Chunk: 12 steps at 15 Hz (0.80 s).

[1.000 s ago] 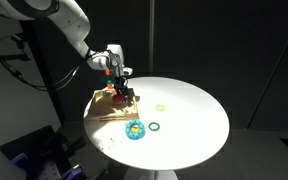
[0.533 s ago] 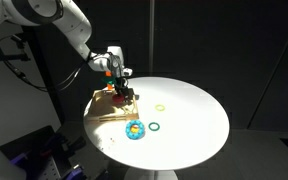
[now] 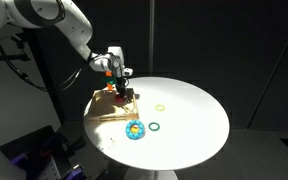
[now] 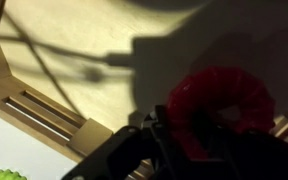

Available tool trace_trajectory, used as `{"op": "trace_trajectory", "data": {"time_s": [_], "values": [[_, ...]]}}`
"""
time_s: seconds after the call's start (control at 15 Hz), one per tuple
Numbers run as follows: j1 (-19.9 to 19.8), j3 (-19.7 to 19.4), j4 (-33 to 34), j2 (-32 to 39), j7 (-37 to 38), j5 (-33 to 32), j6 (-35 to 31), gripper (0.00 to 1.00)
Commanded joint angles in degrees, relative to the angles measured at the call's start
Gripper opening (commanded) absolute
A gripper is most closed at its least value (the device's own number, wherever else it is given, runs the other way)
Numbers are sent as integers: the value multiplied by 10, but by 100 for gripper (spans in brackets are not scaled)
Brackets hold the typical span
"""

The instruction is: Take the orange ring off of the tray

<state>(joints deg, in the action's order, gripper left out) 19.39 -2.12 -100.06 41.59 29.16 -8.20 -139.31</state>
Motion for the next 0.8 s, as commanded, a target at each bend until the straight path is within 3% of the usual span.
{"op": "trace_trajectory", "data": {"time_s": [0.0, 0.73], "values": [[3, -7, 8, -25, 3, 4, 13, 9], [-11, -65, -56, -127, 38, -28, 18, 10]]}}
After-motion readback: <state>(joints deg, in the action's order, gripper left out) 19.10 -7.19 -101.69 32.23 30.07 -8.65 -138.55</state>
